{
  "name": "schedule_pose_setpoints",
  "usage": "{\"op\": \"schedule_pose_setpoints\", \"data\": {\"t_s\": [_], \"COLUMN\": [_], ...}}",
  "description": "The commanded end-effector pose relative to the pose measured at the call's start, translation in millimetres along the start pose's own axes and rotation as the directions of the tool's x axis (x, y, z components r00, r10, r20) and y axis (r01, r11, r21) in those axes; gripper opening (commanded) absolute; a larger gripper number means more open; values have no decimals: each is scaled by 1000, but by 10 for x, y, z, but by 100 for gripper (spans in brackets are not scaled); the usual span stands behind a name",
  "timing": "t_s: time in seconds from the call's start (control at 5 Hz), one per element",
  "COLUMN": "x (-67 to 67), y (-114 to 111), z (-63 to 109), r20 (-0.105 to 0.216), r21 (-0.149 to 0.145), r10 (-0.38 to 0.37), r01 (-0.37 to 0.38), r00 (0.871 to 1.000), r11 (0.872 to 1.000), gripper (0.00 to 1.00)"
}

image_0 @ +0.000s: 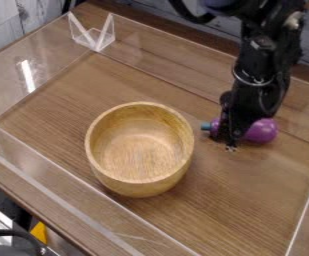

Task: Remove the purple eggplant from inside the brown bowl and put it on the table

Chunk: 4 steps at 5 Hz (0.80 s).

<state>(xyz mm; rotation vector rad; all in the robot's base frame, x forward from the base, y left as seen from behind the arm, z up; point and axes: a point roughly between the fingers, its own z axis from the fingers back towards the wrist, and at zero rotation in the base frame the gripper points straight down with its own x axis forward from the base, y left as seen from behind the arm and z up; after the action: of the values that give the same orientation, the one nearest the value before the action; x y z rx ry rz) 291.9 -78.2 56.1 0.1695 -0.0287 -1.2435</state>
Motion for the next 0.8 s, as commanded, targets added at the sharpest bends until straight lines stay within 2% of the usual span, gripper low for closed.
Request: {"op": "schedule_pose_setpoints", "data": {"t_s": [0.0,0.6], "x": [72,137], "y": [2,-110], "z": [113,96], "r20": [33,41], "r21": [37,29], "r10": [-2,-3], "r01": [0,2], "r00": [999,999], "r11": [999,1000], "gripper": [0,0]}}
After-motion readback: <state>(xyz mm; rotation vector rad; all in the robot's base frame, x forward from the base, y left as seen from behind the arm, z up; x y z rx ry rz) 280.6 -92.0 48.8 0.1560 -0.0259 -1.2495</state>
